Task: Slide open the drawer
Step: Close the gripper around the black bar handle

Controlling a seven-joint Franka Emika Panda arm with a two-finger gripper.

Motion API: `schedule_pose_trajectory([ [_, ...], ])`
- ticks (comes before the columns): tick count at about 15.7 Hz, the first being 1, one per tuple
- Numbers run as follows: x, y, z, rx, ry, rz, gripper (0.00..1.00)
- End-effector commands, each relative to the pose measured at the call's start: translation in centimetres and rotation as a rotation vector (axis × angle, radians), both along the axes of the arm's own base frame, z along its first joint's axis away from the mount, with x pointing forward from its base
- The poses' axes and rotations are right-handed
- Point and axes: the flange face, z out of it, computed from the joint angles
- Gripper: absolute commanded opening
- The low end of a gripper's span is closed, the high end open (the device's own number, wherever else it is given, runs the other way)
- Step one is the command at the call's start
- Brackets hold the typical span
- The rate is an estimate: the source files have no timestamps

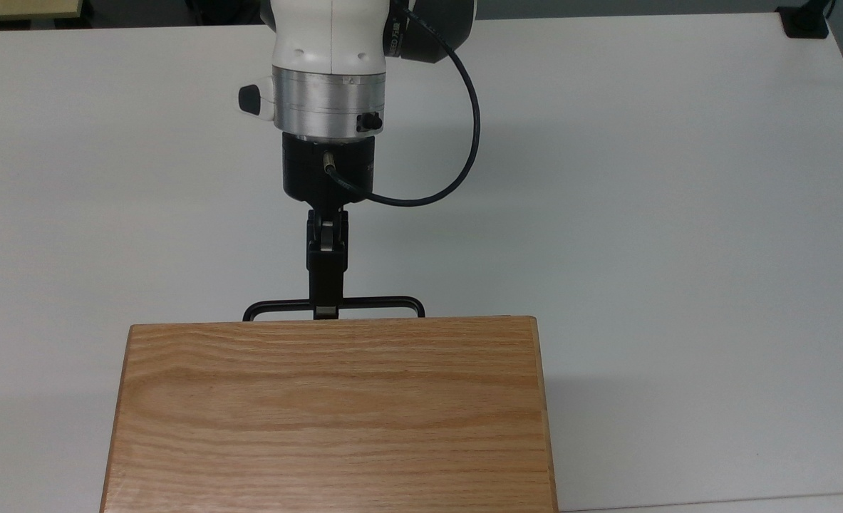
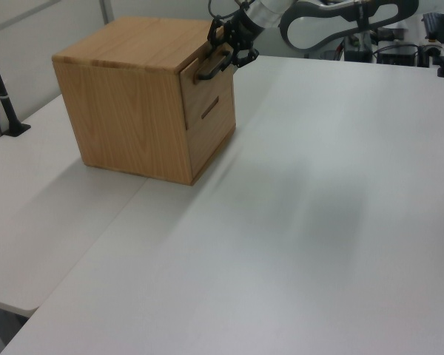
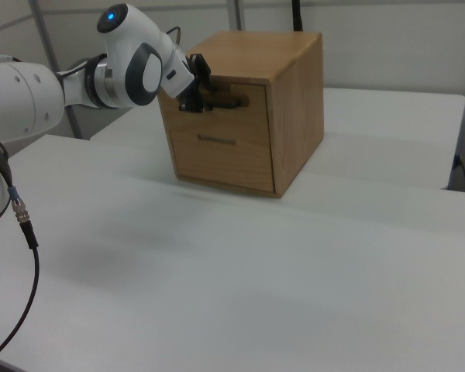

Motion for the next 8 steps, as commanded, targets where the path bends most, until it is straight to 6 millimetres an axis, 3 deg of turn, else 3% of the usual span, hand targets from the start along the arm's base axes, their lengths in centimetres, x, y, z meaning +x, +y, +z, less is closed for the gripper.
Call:
schedule_pose_trajectory([
  [1, -0.4, -0.3, -0.4, -0.036, 0.021, 0.017, 0.27],
  [4, -1.1, -1.4, 0.1, -0.037, 0.023, 0.009, 0.25],
  [8, -2.0, -1.6, -1.0, -0.065, 0.056, 0.044, 0.29],
])
